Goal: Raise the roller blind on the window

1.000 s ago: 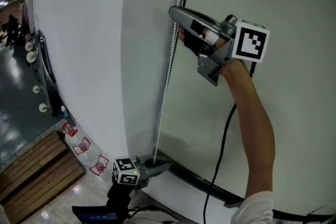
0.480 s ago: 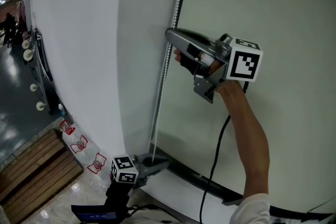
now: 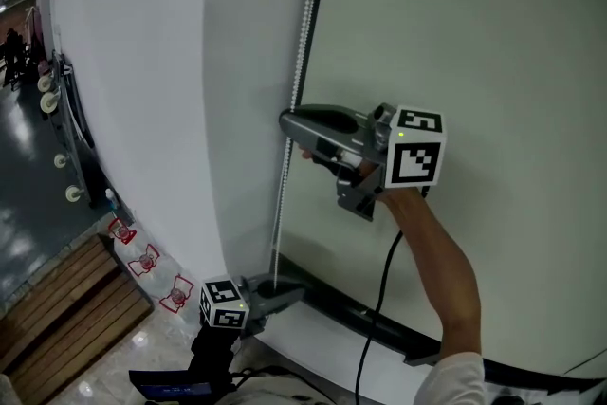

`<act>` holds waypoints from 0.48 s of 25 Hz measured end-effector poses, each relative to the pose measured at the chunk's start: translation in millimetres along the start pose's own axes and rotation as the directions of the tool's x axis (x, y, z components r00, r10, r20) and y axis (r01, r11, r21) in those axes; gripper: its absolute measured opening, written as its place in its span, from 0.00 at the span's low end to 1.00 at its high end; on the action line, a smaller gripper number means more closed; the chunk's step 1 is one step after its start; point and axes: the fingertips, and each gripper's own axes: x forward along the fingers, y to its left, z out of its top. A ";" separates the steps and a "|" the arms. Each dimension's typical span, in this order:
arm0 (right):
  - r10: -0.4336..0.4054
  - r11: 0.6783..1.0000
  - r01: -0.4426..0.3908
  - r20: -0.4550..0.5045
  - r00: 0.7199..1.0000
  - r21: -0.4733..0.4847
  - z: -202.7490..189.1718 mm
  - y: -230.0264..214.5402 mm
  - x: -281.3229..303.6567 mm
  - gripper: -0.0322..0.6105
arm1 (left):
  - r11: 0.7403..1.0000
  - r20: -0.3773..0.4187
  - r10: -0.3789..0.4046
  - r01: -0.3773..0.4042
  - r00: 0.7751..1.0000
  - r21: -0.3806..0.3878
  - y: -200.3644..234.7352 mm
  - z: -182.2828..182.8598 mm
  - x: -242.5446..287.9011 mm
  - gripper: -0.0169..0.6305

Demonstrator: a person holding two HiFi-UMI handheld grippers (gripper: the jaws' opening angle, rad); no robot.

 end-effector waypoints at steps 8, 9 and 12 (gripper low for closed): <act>0.010 0.999 -0.007 -0.094 0.996 0.040 -113.1 21.5 9.0 0.06 | 1.000 -0.004 0.009 -0.009 1.000 0.007 7.3 -33.4 -13.7 0.02; 0.015 0.999 -0.009 -0.106 0.994 0.053 -114.0 22.5 9.3 0.06 | 1.000 -0.002 0.010 -0.010 1.000 0.004 4.9 -25.7 -11.9 0.02; 0.032 0.995 -0.020 -0.129 0.991 0.096 -117.5 22.0 9.2 0.06 | 1.000 0.001 0.013 -0.013 1.000 -0.007 2.6 -7.7 -6.9 0.02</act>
